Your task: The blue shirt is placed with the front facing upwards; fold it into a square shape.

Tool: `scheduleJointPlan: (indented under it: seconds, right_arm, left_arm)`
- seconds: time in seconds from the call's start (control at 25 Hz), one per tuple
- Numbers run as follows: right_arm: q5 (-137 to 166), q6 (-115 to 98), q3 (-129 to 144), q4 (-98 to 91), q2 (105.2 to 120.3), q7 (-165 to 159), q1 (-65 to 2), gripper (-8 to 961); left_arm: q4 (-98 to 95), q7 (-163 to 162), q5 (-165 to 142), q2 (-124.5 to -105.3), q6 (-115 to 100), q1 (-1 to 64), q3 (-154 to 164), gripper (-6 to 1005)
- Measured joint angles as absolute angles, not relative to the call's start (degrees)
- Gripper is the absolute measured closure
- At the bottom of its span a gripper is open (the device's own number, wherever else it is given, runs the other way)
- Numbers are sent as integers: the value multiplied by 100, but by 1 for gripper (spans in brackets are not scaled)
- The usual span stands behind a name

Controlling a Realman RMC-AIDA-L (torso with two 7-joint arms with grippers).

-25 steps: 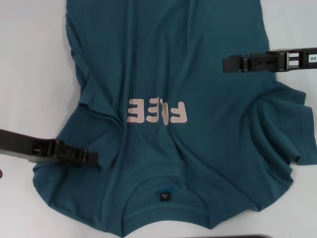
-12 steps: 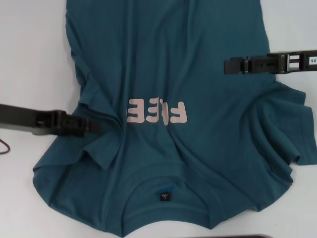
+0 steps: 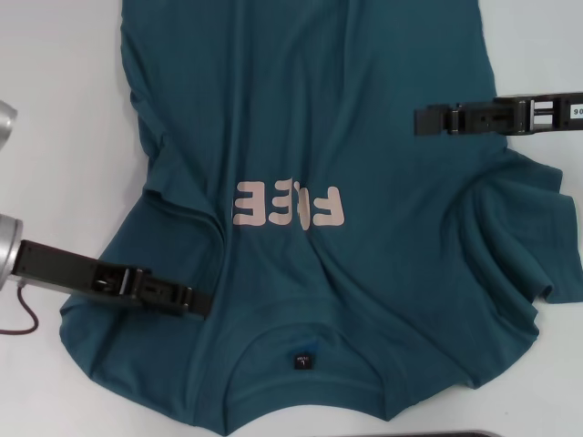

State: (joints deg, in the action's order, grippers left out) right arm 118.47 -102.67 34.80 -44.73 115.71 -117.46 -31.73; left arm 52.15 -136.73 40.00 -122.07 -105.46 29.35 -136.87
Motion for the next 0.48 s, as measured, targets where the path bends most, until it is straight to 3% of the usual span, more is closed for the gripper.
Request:
scheduleJointPlan:
  seconds: [0.48]
  right_arm:
    - [11846, -10249, 3471, -4474, 11566, -11773, -3172, 71]
  left_arm:
    - [5033, -14951, 4148, -12078, -9519, 3171, -14388, 352]
